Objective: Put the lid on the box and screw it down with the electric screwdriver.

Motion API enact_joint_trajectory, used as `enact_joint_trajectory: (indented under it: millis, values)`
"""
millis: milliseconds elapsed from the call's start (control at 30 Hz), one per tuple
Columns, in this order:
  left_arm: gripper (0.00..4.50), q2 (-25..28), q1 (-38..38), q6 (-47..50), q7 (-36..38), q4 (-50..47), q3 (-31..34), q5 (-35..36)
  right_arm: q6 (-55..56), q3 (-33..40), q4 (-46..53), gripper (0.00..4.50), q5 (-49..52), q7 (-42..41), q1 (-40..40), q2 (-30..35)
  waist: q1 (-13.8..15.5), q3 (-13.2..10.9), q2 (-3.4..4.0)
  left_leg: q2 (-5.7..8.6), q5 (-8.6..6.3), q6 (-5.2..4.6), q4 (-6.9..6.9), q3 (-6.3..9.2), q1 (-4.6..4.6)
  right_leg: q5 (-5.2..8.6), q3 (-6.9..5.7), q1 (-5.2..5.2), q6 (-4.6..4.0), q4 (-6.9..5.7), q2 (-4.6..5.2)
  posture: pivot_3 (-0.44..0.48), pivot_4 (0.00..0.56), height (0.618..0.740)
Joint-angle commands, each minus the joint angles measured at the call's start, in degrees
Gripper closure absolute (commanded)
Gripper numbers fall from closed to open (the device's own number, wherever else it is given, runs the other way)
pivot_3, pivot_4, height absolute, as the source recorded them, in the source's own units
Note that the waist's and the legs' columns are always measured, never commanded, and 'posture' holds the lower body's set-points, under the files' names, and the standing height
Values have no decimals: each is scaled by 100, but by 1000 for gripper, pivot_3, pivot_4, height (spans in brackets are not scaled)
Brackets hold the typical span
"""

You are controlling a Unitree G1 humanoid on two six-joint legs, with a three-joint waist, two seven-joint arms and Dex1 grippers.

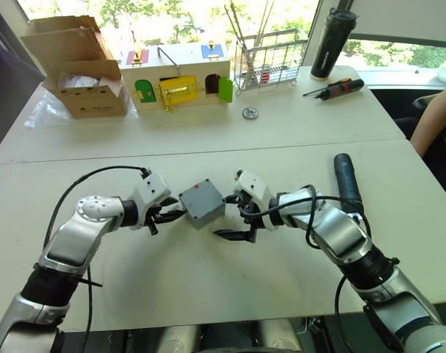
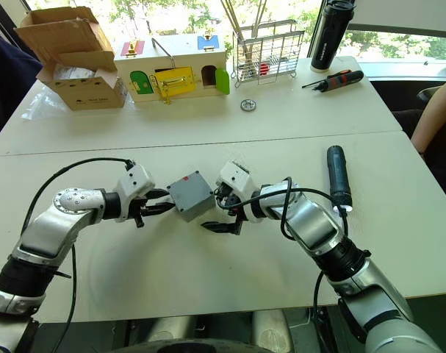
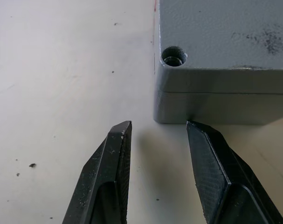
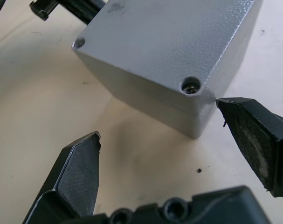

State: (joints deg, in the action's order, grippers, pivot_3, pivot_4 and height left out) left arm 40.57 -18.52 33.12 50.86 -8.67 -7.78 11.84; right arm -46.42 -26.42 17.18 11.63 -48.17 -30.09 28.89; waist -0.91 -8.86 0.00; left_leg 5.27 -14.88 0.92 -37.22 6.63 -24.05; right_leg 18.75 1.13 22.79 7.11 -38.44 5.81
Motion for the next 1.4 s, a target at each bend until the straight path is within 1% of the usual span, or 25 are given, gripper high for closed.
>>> enact_joint_trajectory:
  millis: [33, 367, 600, 767, 833, 933, 967, 1033, 1067, 1133, 1200, 1267, 1400]
  values:
    - [2626, -22, -148, -219, -1, -11, 39, -40, -148, 57, 465, 23, 177, 50, 33, -141, -5, 0, 0, 0, 0, 0, 0, 0, 0, 0, 0, 0, 0, 0, 2, 0, 150, 740]
    - [2626, -38, -359, -404, 55, 263, 46, -121, -316, 34, 559, 23, 168, 113, -11, -220, -4, 0, 0, 1, 0, 0, -1, 0, 0, 0, 0, -1, 0, -1, 0, 0, 150, 740]
    - [2626, -36, -295, -393, 81, 202, 53, -90, -353, 3, 596, 23, 144, 105, -13, -177, -8, 0, 0, 1, 0, 0, 0, 0, 0, 0, 0, 0, 0, -1, 0, 0, 150, 740]
    - [2626, 3, -324, -448, 50, 243, 82, -141, -428, 122, 737, 23, 163, 108, 3, -59, -5, 0, 0, 1, 0, 0, 0, 0, 0, 0, 0, 0, 0, -1, 0, 0, 150, 740]
    - [2626, 94, -353, -444, 90, 236, 232, -70, -642, 543, 993, 23, 415, 50, 81, 117, 3, 0, 0, 1, 0, 0, -1, 0, 0, 0, -1, 0, 0, -1, 0, 0, 150, 740]
    - [2626, 254, -398, -183, 229, 91, 602, 273, -1115, 1487, 1448, 23, 1120, -103, 215, 366, 18, 0, -1, 3, 0, 0, -2, 1, -1, 0, -1, -2, 0, -1, 2, 0, 150, 740]
    - [2626, 382, -416, -116, 368, 40, 706, 393, -1386, 2008, 1552, 23, 1539, -161, 194, 390, 14, 0, -1, 2, 0, 0, -2, 1, -1, 0, -1, -3, 0, 0, 4, 0, 150, 740]
    - [2626, 574, -463, -13, 561, -29, 830, 565, -1774, 2770, 1604, 23, 2128, -175, 116, 403, 8, 0, -1, 0, 0, 0, 0, 1, 0, 0, -1, -3, 0, 1, 5, 0, 150, 740]
    - [2626, 647, -520, 67, 649, -80, 864, 662, -1854, 3050, 1505, 23, 2256, -124, 57, 427, 12, 0, -1, -2, 0, 0, 1, 2, 0, 0, -1, -3, 0, 2, 4, 0, 150, 740]
    - [2626, 705, -660, 317, 818, -264, 913, 949, -1598, 3211, 1104, 23, 2082, 17, -2, 579, 18, 0, -1, -2, 0, 0, 1, 3, 1, 0, -1, -4, 0, 1, 5, 0, 150, 740]
    - [2626, 691, -791, 559, 929, -477, 937, 1241, -1043, 3005, 622, 23, 1636, 172, -10, 727, 22, 1, -2, 1, 0, -1, 0, 2, 1, 0, -1, -7, 0, 2, 6, 0, 150, 740]
    - [2626, 606, -967, 763, 918, -638, 925, 1456, -474, 2705, 34, 23, 1227, 309, -50, 720, 11, 1, -2, 1, -1, -1, 0, -1, 1, 0, 0, -7, 0, 3, 7, 0, 150, 740]
    - [2626, 540, -1151, 771, 872, -796, 633, 1395, 542, 2085, -925, 23, 630, 285, -176, 548, -32, 1, -2, 0, 0, 0, 2, -6, 1, 0, 1, -1, 0, -1, 5, 0, 150, 740]
